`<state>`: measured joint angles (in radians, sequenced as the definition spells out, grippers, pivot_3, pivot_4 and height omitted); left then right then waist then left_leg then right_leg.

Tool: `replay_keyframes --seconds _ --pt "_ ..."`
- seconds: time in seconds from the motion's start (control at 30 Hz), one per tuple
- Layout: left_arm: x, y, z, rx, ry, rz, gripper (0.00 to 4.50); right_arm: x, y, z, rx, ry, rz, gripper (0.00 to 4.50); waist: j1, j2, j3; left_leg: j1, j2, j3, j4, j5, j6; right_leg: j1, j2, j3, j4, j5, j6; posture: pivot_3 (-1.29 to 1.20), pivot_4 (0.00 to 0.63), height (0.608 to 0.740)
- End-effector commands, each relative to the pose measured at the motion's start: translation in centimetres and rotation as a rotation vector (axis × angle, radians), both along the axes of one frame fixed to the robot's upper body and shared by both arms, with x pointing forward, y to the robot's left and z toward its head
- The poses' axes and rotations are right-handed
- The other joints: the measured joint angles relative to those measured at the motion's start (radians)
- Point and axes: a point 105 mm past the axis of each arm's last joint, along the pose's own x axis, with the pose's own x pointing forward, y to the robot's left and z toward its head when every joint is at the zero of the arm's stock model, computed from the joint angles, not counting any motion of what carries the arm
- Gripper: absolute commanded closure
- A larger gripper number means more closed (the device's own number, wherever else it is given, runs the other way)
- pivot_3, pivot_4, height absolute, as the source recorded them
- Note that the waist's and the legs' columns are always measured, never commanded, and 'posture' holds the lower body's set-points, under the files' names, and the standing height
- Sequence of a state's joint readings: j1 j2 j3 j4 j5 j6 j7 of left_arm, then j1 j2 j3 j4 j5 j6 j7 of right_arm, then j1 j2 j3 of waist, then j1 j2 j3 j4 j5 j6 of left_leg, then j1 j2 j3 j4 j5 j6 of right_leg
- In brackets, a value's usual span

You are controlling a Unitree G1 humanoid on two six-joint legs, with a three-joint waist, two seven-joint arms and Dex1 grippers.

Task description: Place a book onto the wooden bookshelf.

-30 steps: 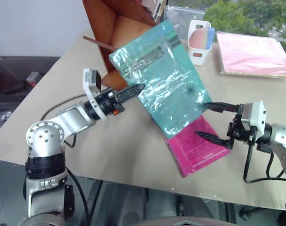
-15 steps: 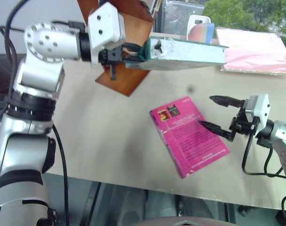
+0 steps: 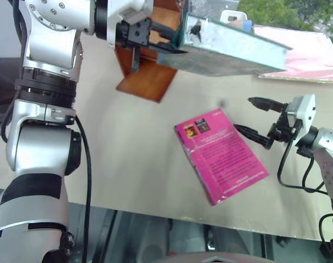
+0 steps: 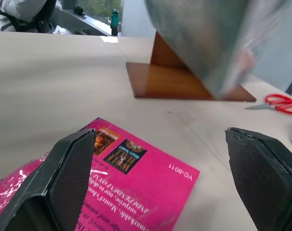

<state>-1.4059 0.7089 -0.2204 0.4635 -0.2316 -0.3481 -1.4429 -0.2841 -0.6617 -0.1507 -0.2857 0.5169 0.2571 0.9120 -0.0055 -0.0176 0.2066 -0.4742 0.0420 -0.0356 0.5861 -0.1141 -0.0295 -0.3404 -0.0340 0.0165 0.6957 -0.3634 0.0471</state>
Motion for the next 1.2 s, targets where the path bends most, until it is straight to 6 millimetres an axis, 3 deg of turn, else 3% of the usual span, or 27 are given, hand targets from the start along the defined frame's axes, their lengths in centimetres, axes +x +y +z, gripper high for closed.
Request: replay_keyframes --seconds 0.03,0.23,0.47,0.67,0.9,1.2 --pt "-2.0 -0.2 2.3 -0.081 -0.043 -0.052 4.48 -0.5 -0.1 0.8 0.000 -0.048 0.005 0.09 -0.008 0.000 0.000 0.000 0.000 0.000 0.000 0.000 0.000 0.000 0.000 0.000 0.000 0.000 0.000 0.00 0.150 0.740" --pt "-2.1 -0.4 3.0 -0.139 -0.082 -0.049 4.48 -0.7 -0.4 0.9 0.003 -0.050 -0.001 0.09 -0.011 0.000 0.000 0.005 0.002 0.001 0.000 0.000 0.000 0.002 0.001 0.002 0.003 0.000 0.000 0.00 0.150 0.740" --pt "1.2 4.3 2.7 0.178 -0.258 0.257 4.48 -0.4 0.0 2.2 0.047 -0.079 0.009 0.09 -0.012 0.001 0.000 0.005 0.002 0.002 0.001 0.000 0.000 0.002 0.003 0.003 0.004 0.000 0.000 0.00 0.150 0.740" --pt "2.7 7.1 4.0 0.221 -0.292 0.442 4.48 1.4 -0.2 3.7 0.114 -0.081 -0.018 0.09 -0.006 0.000 0.000 0.005 0.002 0.002 0.002 0.000 0.000 0.002 0.003 0.002 0.003 0.000 0.000 0.00 0.150 0.740" --pt "5.4 11.5 1.7 0.342 -0.208 0.679 4.48 3.3 0.1 4.5 0.118 -0.120 -0.047 0.09 -0.011 0.001 0.000 0.005 0.003 0.002 0.002 0.000 0.000 0.001 0.003 0.003 0.005 0.000 0.000 0.00 0.150 0.740" --pt "8.5 12.4 -1.8 0.398 -0.147 0.797 4.48 4.7 1.6 7.0 0.107 -0.196 -0.030 0.09 -0.011 0.003 -0.002 0.010 0.005 0.003 0.009 -0.001 0.003 0.001 0.005 0.005 0.021 0.000 0.000 0.00 0.150 0.740"
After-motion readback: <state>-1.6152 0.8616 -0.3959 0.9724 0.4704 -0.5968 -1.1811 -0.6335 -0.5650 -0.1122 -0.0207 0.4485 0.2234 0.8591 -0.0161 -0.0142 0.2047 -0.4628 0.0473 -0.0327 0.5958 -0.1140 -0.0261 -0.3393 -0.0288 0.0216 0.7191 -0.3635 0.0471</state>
